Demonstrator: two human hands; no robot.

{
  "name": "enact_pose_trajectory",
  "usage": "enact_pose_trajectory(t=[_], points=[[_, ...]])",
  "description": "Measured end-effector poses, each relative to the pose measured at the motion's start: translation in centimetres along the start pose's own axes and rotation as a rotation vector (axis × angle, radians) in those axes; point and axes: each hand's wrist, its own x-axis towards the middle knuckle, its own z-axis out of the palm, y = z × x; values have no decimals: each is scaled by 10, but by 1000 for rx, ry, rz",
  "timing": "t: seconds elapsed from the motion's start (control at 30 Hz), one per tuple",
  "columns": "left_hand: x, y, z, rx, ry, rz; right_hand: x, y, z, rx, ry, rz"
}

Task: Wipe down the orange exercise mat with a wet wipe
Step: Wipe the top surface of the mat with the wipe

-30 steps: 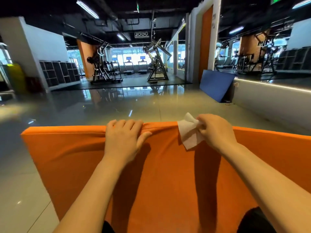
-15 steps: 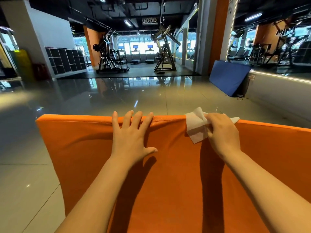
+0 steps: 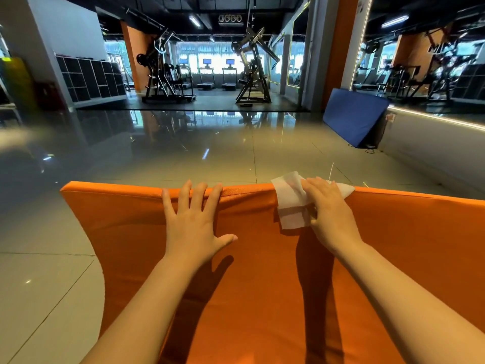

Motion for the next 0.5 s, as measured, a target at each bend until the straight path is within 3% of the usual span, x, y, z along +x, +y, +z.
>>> enact_pose_trajectory(t=[0.37,0.5], points=[[-8,-13,125,-57,-57,-123,54,38,118,-136,10,-166],[-41,-11,186,-102,-140,-195,48,63,179,-241,-89,-254]])
